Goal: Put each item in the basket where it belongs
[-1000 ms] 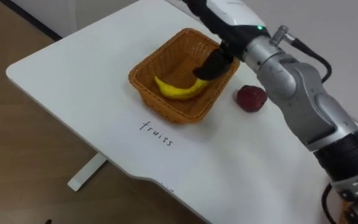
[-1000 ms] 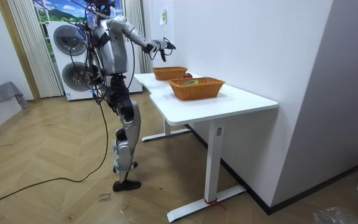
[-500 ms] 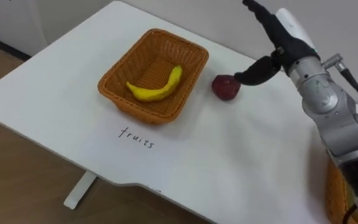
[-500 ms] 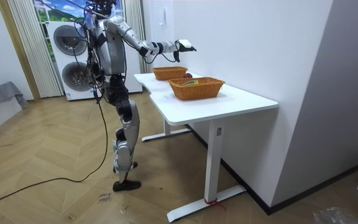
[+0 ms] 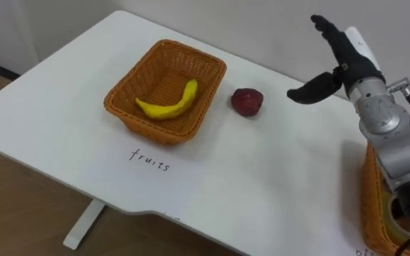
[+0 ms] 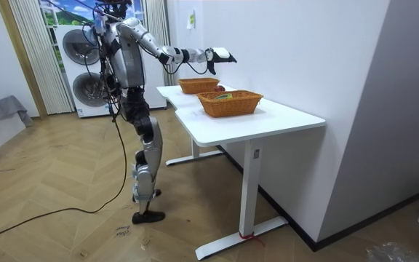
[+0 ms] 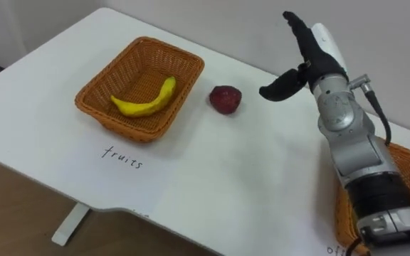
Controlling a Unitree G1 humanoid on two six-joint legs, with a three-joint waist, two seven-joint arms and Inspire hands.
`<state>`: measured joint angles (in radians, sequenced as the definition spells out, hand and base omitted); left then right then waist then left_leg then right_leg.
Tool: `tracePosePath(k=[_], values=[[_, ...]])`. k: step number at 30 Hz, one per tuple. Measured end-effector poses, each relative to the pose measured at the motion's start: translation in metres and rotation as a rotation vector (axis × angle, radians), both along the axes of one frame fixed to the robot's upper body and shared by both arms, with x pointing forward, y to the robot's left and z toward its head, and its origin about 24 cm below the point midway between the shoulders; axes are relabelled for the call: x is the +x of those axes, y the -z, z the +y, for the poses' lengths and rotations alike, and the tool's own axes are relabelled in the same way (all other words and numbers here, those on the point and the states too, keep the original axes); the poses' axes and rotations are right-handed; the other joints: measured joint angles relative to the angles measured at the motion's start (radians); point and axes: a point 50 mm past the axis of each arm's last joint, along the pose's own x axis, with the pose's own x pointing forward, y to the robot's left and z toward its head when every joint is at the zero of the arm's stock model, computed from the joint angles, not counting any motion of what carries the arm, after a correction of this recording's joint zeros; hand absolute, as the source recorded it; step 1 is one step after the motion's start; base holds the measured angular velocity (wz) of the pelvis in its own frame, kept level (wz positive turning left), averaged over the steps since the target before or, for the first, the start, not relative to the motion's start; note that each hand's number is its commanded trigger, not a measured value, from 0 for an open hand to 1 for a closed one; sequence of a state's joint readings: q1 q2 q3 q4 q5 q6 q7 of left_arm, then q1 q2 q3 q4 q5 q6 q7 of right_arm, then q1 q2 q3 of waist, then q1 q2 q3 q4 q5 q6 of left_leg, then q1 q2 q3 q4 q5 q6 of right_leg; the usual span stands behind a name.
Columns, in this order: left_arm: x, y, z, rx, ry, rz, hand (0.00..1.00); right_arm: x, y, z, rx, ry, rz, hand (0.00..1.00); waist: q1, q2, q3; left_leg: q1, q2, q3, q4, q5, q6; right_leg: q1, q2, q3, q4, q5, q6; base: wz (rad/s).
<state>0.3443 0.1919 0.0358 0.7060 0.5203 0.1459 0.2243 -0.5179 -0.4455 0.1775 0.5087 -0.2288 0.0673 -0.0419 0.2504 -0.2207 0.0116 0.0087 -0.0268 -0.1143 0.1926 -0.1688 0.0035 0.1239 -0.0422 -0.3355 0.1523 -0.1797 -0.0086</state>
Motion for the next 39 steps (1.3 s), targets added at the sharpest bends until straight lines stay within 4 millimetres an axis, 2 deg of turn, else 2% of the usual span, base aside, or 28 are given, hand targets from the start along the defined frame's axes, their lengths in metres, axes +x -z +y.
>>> tracePosePath(k=[4,6,10,15,19,22,29,39], values=[[0.001,0.0,0.0,0.001,0.001,-0.002,0.0,-0.001,0.013,0.002,-0.031,-0.008,0.054,0.0,0.011,-0.004,0.0042,-0.007,-0.001,-0.002,0.004,0.0,0.0,-0.003,-0.001,-0.012,0.0,0.0,0.0,0.04],[0.008,-0.001,0.0,0.001,0.006,-0.018,0.0,-0.002,0.022,0.005,-0.045,-0.018,0.089,0.0,0.028,-0.011,0.0121,-0.016,0.0,-0.004,0.006,0.0,0.0,-0.009,-0.001,-0.015,-0.001,0.0,0.0,0.04],[0.021,-0.003,-0.001,0.002,0.018,-0.051,0.0,-0.003,0.026,0.007,-0.069,-0.026,0.105,0.0,0.05,-0.026,0.0097,-0.073,-0.001,-0.01,0.031,0.001,-0.001,-0.058,-0.001,-0.025,0.001,0.0,0.0,0.07],[0.04,-0.007,-0.002,-0.001,0.05,-0.086,0.0,-0.002,0.03,0.017,-0.121,-0.071,0.123,0.0,0.064,-0.024,0.015,-0.113,-0.002,-0.01,0.045,0.0,0.0,-0.09,-0.002,-0.024,0.001,0.001,0.0,0.06],[0.047,-0.008,-0.003,-0.016,0.055,-0.102,0.0,0.002,0.028,0.017,-0.137,-0.069,0.13,0.0,0.077,-0.018,0.024,-0.133,-0.002,-0.01,0.043,0.0,0.0,-0.11,-0.001,-0.024,0.001,0.001,0.0,0.0],[0.051,-0.009,-0.004,-0.019,0.062,-0.116,0.0,0.006,0.024,0.017,-0.137,-0.066,0.12,0.0,0.077,-0.02,0.0238,-0.154,-0.002,-0.011,0.044,0.001,0.0,-0.13,0.0,-0.024,0.001,0.001,0.0,0.0],[0.056,-0.01,-0.007,-0.019,0.084,-0.139,0.0,0.011,0.02,0.013,-0.141,-0.039,0.116,0.0,0.084,-0.031,0.03,-0.16,-0.003,-0.012,0.043,0.001,0.0,-0.135,-0.001,-0.023,-0.001,0.001,0.0,0.02],[0.06,-0.011,-0.01,-0.053,0.079,-0.179,0.0,0.011,0.02,0.013,-0.141,-0.044,0.11,0.0,0.08,-0.027,0.033,-0.161,-0.003,-0.011,0.041,0.001,0.0,-0.137,-0.001,-0.025,-0.002,0.001,0.0,0.0]])
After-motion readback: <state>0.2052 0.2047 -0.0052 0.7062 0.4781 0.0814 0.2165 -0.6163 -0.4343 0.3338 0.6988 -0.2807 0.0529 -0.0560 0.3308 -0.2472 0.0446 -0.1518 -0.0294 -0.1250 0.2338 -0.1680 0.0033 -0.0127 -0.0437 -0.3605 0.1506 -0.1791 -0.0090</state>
